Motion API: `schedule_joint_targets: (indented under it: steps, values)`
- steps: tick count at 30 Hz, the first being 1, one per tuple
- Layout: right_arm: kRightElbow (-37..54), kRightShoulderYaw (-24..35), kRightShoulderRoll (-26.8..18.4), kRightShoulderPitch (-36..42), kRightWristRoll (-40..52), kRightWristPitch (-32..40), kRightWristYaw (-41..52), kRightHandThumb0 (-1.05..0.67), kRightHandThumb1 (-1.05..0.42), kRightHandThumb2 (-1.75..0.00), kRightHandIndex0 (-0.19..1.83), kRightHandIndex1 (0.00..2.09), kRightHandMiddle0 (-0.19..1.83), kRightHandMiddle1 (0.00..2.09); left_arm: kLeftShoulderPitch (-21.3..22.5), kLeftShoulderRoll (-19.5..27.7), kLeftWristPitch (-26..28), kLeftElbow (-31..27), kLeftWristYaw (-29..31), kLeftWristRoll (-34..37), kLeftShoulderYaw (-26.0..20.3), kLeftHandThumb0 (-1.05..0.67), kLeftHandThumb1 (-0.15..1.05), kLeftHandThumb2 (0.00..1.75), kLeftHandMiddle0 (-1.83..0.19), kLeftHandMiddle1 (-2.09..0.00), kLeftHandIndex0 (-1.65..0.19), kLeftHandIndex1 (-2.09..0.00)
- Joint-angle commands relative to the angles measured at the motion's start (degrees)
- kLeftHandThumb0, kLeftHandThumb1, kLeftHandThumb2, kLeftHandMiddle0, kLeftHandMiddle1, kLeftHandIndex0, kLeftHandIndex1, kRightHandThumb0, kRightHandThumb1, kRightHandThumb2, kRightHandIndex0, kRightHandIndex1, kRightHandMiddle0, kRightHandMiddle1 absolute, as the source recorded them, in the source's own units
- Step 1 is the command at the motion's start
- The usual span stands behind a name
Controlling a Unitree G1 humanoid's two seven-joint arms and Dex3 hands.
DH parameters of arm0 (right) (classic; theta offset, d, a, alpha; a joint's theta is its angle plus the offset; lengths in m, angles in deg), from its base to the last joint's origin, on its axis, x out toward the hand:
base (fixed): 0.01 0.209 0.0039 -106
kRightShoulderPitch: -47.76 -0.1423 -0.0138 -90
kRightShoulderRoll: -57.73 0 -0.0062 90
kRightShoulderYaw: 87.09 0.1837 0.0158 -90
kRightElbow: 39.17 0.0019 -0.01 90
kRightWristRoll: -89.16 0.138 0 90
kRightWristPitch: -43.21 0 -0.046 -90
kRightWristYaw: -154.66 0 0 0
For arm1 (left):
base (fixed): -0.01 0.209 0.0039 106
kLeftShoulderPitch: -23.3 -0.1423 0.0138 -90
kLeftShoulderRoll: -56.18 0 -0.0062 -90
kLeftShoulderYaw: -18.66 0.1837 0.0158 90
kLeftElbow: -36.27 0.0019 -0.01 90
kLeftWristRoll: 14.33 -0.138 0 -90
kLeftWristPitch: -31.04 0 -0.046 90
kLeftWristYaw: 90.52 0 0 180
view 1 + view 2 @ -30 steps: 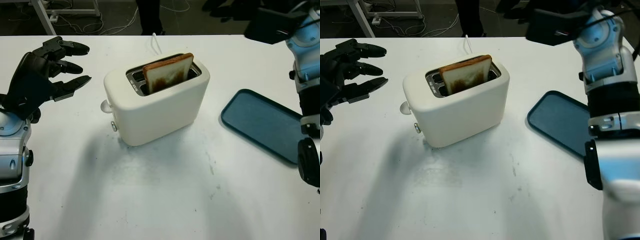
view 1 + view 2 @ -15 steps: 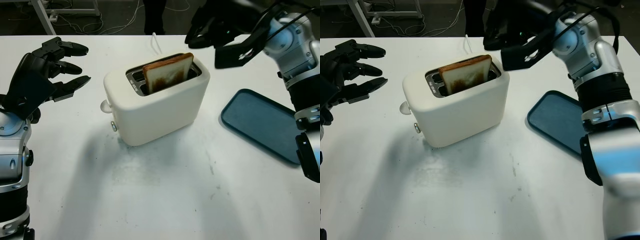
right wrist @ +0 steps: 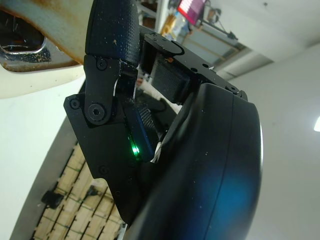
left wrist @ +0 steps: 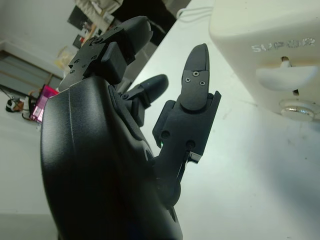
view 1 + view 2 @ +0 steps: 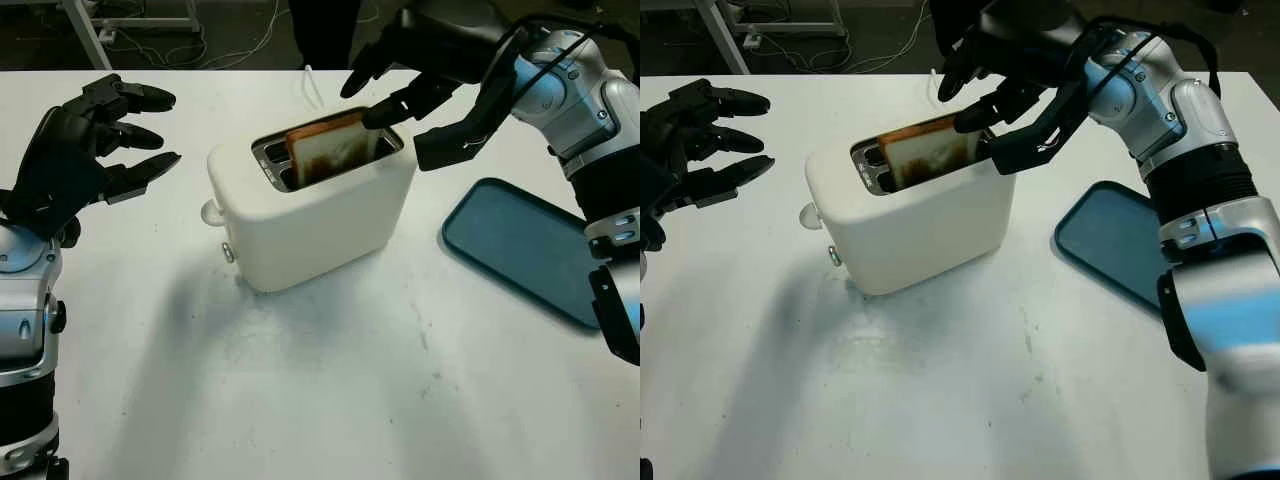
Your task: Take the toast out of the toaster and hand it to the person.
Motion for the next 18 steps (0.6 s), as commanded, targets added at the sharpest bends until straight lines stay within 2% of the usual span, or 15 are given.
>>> schedule_joint_targets:
  steps: [1, 8, 13, 18]
  values:
    - [1.28, 0.33, 0.52, 0.16, 0.98, 0.54, 0.80, -1.05, -0.92, -0.54, 0.61, 0.74, 0.87, 0.00, -0.87, 0.31, -0.10, -0.56, -0.25, 0.03, -0.45, -0.25, 0.78, 0.35, -0.26, -1.11, -0.31, -0.75]
    - [0.33, -0.62, 1.61, 0.57, -0.22, -2.64, -2.21, -1.05, -0.92, -0.45, 0.60, 0.83, 0.88, 0.02, -1.09, 0.33, 0.23, -0.84, -0.40, -0.14, -0.58, -0.25, 0.79, 0.34, -0.26, -1.10, -0.32, -0.74]
    - [-3.83, -1.67, 3.52, -0.01, 0.07, -6.17, -3.73, -1.05, -0.92, -0.41, 0.65, 0.88, 0.93, 0.05, -1.23, 0.11, -0.40, -0.50, -0.64, -0.18, -0.66, -0.26, 0.79, 0.32, -0.28, -1.10, -0.33, -0.74]
    - [-4.55, -2.99, 4.27, -0.30, -1.16, -5.65, -3.63, -1.05, -0.92, -0.41, 0.62, 0.90, 0.92, 0.05, -1.24, 0.13, 0.14, -0.85, -0.71, -0.26, -0.60, -0.27, 0.80, 0.31, -0.28, -1.09, -0.33, -0.73]
